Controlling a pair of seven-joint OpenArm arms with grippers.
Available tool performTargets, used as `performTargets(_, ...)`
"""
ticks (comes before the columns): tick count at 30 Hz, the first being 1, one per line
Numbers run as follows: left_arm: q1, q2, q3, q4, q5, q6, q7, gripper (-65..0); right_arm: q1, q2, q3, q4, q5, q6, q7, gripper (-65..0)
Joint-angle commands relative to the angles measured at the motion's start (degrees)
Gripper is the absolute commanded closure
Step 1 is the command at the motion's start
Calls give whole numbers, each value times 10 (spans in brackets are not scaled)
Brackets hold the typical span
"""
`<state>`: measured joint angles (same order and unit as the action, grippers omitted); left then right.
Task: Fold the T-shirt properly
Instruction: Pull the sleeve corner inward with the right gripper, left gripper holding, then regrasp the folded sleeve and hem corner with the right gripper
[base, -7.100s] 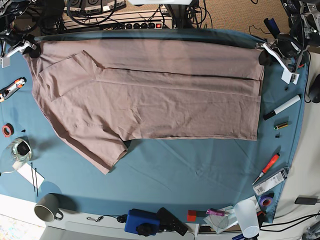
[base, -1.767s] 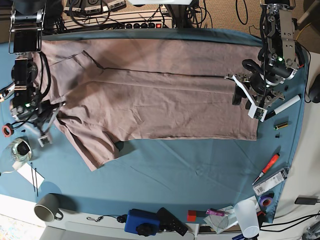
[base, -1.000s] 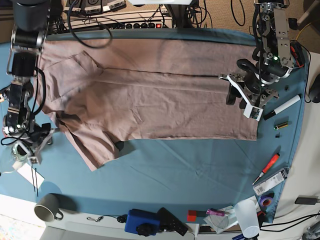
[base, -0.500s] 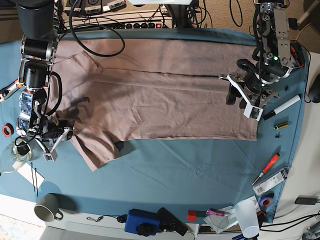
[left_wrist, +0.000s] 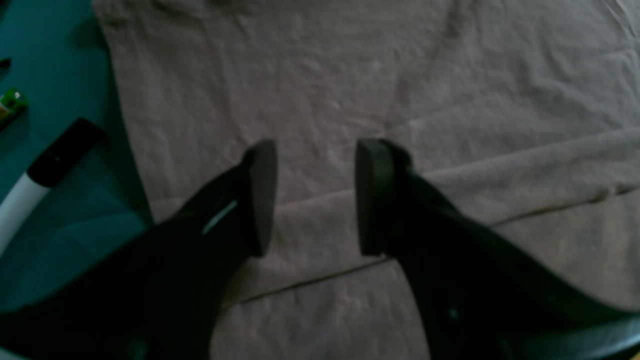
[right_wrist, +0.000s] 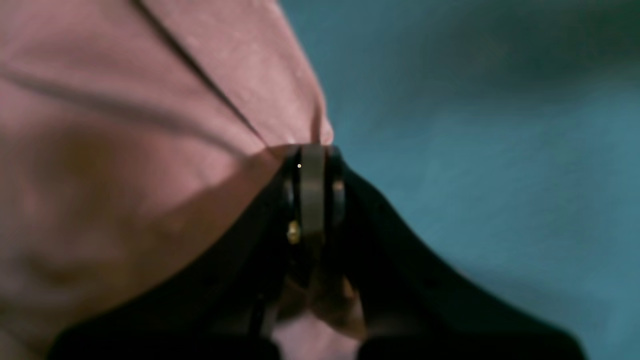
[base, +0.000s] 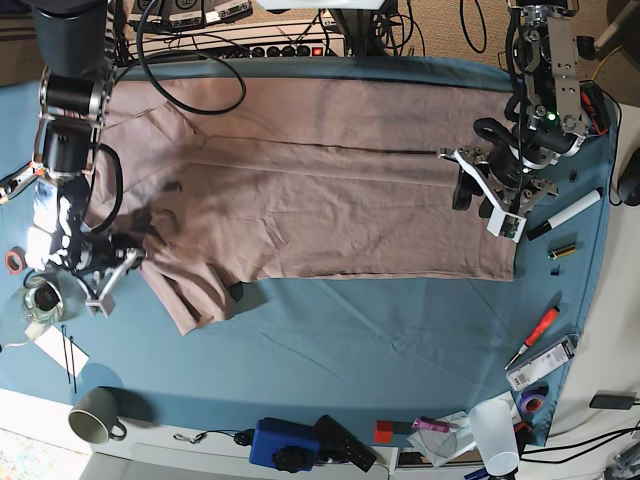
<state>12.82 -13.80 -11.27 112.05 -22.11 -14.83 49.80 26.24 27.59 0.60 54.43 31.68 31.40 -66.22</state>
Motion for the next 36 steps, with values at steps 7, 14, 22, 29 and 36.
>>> performTargets(7, -4, -3, -2, 9, -6, 0, -14, -262, -83, 18, -1, 129, 41, 3, -38, 0)
performTargets(14, -4, -3, -2, 9, -6, 0, -14, -262, -183, 53, 3, 308, 45, 2, -54, 0)
performTargets(22, -4, -3, -2, 9, -6, 0, -14, -262, -200, 53, 29, 352, 12, 1, -54, 0)
performTargets(29, -4, -3, -2, 9, -5, 0, -14, -262, -199, 53, 29, 352, 13, 1, -58, -206)
performTargets(36, -4, -3, -2, 9, -6, 0, -14, -262, -154, 52, 37, 351, -67, -56, 43, -206)
